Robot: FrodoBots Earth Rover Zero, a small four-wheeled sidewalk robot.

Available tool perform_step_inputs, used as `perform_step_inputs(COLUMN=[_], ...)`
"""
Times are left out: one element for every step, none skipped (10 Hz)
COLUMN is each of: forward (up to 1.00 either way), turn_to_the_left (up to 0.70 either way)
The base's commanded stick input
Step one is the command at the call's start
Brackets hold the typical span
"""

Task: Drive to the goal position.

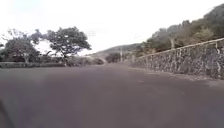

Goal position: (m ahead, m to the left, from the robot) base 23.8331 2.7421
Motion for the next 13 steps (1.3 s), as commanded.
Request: perform_step_inputs(forward=[1.00,1.00,1.00,1.00,1.00,1.00,1.00,1.00,1.00,1.00,1.00,1.00,1.00], turn_to_the_left=[0.32,0.37,0.00,0.00,0.00,0.00,0.00,0.00,0.00,0.00,0.00,0.00,0.00])
